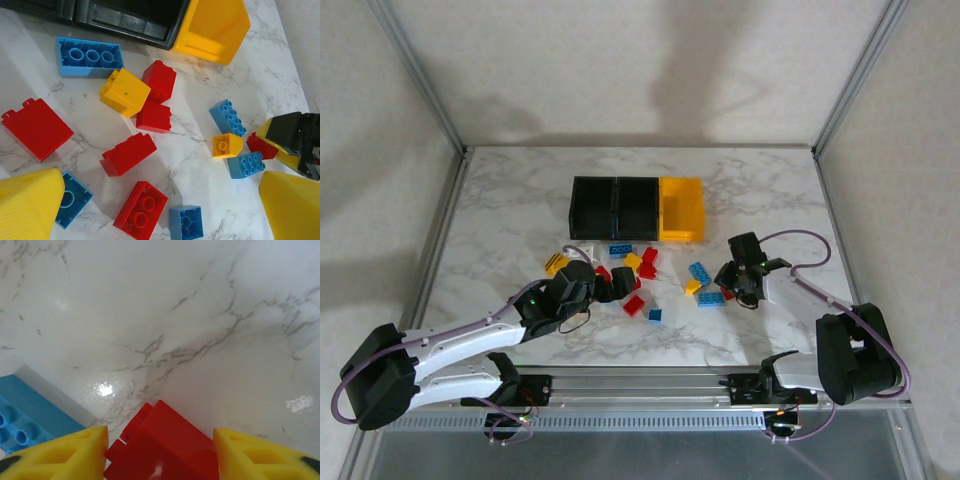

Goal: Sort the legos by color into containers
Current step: Pick up the lego from the middle-right of the table, then place the lego in the container.

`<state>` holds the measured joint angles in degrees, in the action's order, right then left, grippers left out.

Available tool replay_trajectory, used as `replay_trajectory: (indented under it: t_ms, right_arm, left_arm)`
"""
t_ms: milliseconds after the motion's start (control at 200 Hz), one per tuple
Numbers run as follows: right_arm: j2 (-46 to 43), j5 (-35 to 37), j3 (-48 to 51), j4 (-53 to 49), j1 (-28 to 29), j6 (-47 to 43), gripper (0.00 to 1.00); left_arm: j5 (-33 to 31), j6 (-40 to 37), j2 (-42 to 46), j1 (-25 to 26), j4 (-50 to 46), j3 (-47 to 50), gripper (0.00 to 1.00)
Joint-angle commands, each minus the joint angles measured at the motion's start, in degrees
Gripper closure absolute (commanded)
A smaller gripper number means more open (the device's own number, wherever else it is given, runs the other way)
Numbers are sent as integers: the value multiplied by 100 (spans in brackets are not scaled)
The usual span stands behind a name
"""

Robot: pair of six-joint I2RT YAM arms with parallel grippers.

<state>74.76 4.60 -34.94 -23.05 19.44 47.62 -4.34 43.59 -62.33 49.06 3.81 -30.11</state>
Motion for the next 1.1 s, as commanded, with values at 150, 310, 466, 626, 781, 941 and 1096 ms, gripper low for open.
replay_trajectory:
  t_ms: [150, 310, 466, 626, 781, 941, 1096]
  right_arm:
    - [-49, 192, -139, -162, 36, -37, 62]
    - [-298, 235, -756, -508, 43, -270, 62]
    - [-71, 76, -1595, -601, 82, -572, 62]
    - [611, -49, -2538, -471, 276, -801, 63]
    - [1543, -81, -3479, -356, 479, -1019, 62]
    - [2494, 13, -4301, -313, 639, -1205, 63]
    - [3175, 79, -4810, -337, 649, -1268, 62]
  left_arm:
    - [-178, 68, 78, 59, -91, 12, 0]
    - [-228, 252, 133, -67, -122, -38, 0]
    - [-117, 420, 155, -336, -256, -194, 0]
    - [47, 553, 159, -735, -503, -376, 0]
    - [131, 666, 201, -1011, -756, -536, 1]
    - [87, 694, 370, -1046, -911, -562, 1]
    - [-3, 751, 605, -1072, -1080, -483, 1]
